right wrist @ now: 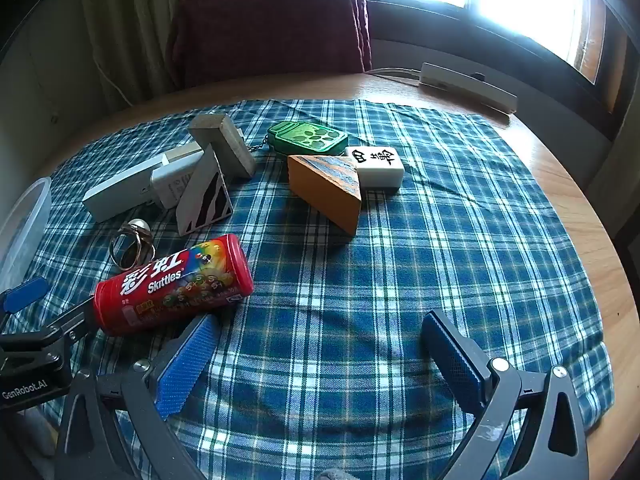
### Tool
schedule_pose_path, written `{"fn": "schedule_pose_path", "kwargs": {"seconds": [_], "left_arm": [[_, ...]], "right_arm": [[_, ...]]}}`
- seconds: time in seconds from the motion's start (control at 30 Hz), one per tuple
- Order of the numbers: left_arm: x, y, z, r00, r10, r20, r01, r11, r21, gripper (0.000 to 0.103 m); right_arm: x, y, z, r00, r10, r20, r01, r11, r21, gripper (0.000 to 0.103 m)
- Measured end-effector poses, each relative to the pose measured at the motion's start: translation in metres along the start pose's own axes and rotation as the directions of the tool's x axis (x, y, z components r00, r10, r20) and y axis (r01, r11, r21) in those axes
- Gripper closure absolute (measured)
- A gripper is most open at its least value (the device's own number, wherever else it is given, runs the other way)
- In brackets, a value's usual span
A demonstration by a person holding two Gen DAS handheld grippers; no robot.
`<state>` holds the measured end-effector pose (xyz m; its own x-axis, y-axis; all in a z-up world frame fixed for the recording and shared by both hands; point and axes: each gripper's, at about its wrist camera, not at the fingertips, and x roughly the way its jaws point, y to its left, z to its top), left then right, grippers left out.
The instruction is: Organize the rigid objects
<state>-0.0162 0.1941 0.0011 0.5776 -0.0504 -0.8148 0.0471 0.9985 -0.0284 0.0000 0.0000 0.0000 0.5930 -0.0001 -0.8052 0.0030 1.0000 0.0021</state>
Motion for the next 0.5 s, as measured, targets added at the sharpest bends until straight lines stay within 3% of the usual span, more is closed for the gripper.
{"fn": "schedule_pose_path", "kwargs": {"seconds": [0.5], "left_arm": [[-0.0007,-0.0001,-0.0003,1.0,0.0,0.004,0.0,1.0,0.002,0.0]], "right_arm": [[0.0,-0.0002,0.0001,1.0,0.001,0.0,-0.001,1.0,-0.002,0.0]]}}
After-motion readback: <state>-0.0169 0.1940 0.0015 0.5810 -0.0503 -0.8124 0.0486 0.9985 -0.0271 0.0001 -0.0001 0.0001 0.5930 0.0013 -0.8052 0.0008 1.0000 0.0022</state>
